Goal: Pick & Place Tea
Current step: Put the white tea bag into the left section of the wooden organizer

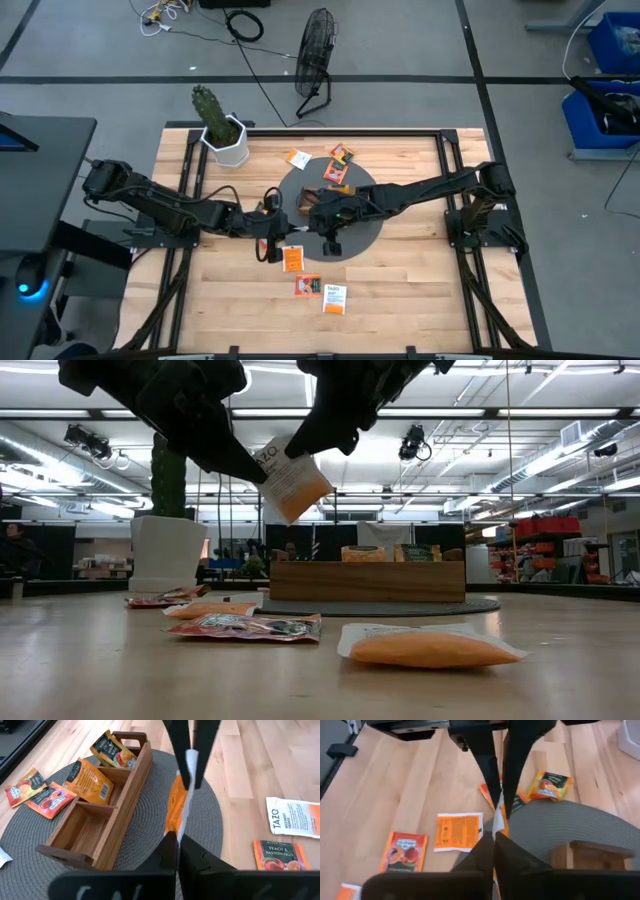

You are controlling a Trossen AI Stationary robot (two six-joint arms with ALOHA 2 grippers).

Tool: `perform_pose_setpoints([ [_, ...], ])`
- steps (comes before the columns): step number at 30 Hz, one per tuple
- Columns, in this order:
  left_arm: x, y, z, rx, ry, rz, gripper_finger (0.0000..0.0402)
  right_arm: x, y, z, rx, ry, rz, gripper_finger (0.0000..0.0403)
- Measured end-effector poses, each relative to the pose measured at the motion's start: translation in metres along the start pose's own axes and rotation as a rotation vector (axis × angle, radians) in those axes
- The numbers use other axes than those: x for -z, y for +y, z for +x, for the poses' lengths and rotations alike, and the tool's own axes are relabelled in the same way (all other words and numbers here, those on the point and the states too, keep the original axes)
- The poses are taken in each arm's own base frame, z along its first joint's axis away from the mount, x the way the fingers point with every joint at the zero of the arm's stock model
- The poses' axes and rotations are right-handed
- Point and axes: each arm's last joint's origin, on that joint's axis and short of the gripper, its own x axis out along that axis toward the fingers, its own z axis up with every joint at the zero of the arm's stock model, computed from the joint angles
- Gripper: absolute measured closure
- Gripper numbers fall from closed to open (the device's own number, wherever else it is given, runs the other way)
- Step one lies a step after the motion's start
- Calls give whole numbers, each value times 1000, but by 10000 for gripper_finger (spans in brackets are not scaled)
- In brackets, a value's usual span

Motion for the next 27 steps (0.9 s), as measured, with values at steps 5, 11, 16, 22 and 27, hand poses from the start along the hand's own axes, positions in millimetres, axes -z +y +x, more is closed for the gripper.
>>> perform_pose_setpoints([
  [5,0,0,0,-1,2,4,389,0,-1,0,57,5,-10,399],
  [11,3,-2,-1,3,-1,41,356,2,0,0,97,18,-46,401],
  [16,14,-3,-7,-89,-43,41,335,2,7,0,126,18,-73,402],
  [22,34,0,-24,-141,-231,-22,321,1,19,-1,184,0,-93,402],
  [27,46,4,-42,-56,-398,-84,314,-7,20,-1,213,-74,-102,403],
])
